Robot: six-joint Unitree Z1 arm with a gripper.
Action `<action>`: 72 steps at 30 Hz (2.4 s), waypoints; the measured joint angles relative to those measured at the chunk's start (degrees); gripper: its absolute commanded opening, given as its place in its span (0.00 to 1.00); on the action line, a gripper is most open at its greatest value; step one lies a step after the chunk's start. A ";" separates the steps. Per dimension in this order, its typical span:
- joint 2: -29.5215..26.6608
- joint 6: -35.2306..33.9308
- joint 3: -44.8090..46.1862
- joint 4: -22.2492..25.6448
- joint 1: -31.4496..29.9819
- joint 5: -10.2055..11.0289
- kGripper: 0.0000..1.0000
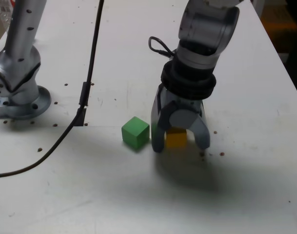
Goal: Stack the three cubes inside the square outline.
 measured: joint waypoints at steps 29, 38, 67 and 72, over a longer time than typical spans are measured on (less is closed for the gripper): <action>-6.76 -1.53 -0.85 3.91 0.81 3.22 0.19; -8.87 -2.06 -5.40 9.64 0.73 5.28 0.19; -6.04 16.22 -6.30 10.07 10.56 2.77 0.19; -4.44 16.91 -7.40 9.70 10.83 2.77 0.19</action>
